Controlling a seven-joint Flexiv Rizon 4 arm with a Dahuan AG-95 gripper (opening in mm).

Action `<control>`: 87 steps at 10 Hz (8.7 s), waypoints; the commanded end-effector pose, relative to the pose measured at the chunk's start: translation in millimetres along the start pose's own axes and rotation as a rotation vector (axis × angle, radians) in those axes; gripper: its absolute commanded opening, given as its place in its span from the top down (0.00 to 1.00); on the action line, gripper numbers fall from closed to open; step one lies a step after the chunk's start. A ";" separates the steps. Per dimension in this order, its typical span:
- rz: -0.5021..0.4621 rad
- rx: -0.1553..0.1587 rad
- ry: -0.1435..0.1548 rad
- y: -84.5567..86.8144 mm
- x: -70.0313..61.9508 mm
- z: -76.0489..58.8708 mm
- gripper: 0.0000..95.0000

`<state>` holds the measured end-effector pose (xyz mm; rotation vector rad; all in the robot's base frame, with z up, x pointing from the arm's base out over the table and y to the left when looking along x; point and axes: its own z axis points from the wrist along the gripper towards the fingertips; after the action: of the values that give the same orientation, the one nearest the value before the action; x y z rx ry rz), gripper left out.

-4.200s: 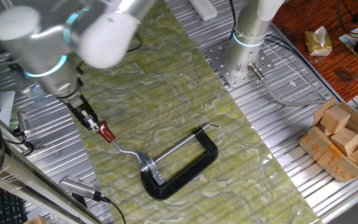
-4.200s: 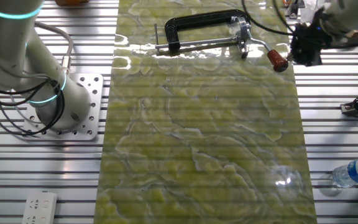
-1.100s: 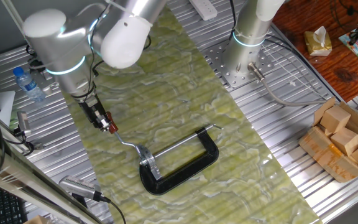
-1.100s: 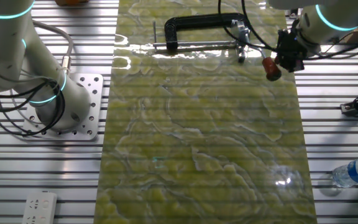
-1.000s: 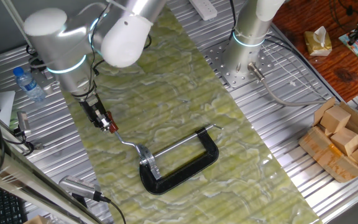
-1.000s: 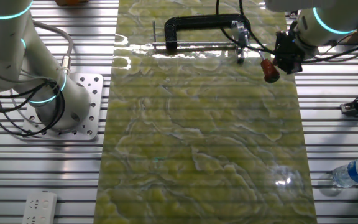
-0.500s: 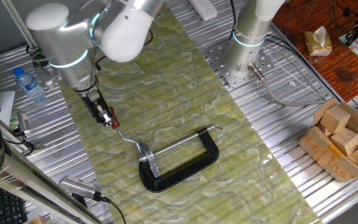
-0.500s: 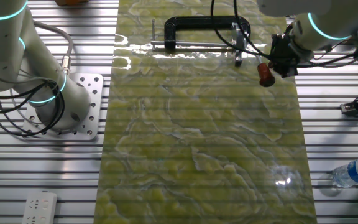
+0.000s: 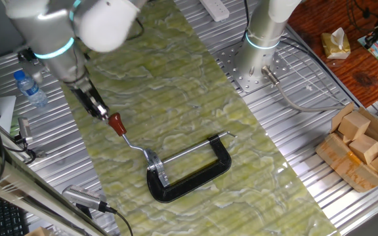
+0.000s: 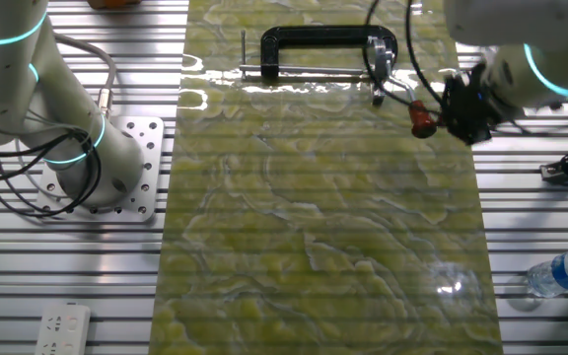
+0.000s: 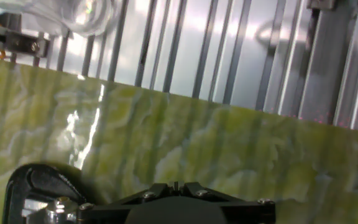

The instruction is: Pull up the lever

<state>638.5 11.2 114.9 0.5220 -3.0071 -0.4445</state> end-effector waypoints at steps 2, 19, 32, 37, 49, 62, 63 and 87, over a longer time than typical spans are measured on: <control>0.031 -0.058 -0.015 -23.3 8.5 7.6 1.00; 0.307 -0.409 0.053 -4.4 26.8 56.4 1.00; 0.317 -0.582 -0.012 1.1 24.7 54.0 1.00; 0.340 -0.604 -0.033 6.6 21.2 58.2 1.00; 0.316 -0.621 -0.070 10.4 12.6 58.5 1.00; 0.308 -0.627 -0.103 17.6 -13.4 51.4 1.00; 0.298 -0.619 -0.109 16.8 -16.0 54.4 1.00; -0.021 0.156 -0.161 24.0 -41.3 -2.9 1.00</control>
<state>668.1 47.4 123.9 0.4577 -3.0722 -0.4048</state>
